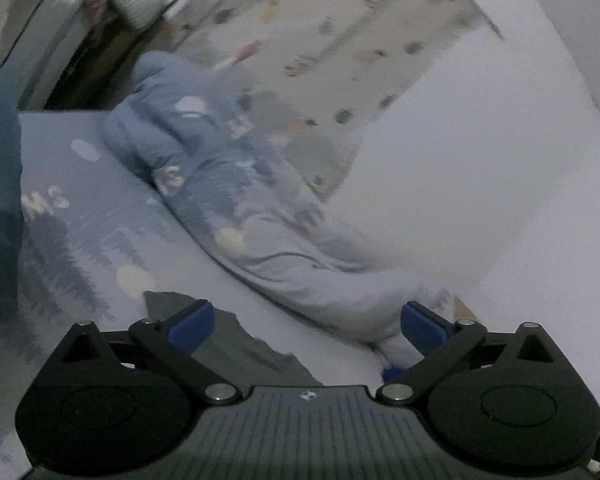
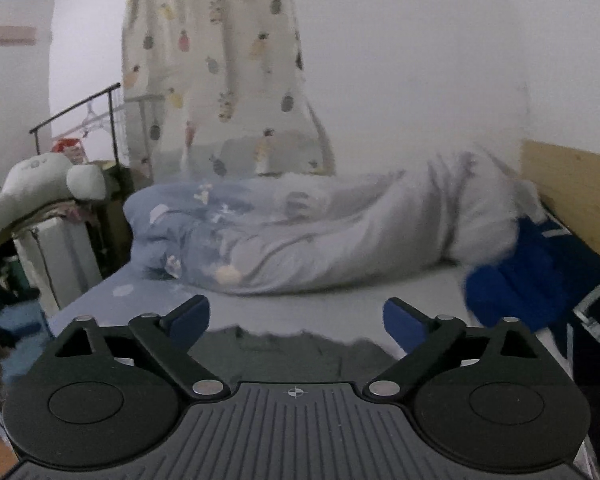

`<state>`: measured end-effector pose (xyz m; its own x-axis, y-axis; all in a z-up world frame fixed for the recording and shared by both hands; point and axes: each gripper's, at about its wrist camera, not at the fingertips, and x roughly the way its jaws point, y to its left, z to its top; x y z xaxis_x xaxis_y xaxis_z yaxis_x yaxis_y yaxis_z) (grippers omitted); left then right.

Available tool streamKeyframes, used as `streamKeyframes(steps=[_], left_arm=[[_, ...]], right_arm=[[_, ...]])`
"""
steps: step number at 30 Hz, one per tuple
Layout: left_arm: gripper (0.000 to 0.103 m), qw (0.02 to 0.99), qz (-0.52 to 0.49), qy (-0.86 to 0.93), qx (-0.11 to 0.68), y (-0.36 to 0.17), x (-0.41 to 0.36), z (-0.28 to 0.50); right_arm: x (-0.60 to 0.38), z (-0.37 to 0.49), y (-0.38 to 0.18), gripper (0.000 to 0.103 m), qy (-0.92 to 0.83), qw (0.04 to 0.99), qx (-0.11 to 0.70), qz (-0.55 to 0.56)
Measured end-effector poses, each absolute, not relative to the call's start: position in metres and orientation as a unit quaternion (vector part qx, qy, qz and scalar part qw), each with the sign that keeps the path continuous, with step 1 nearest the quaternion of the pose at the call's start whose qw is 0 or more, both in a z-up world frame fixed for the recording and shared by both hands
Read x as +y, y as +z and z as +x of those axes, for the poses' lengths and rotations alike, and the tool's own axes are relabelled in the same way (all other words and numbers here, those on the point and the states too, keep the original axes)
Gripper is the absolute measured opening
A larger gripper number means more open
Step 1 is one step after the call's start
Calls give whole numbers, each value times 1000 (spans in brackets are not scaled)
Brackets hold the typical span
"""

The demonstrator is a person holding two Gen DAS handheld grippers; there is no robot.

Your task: Fold clothes

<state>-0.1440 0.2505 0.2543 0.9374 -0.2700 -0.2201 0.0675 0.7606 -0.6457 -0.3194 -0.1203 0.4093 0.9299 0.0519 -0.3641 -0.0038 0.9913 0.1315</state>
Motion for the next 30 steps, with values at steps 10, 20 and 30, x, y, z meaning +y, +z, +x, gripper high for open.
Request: streamKeyframes(steps=[10,20,30], left_arm=[[103,926,-290,-145,194,295,175,-235],[103,926,-292,-117,208,336,169,-304],[103,961,-182,-41,202,296,118,-315]], right_arm=[[-148,-385,336,100,30,941,334,45],[-155,-428,363,100,86,938,336,-10],[-124,-374,275,99,51,939,339,-1]])
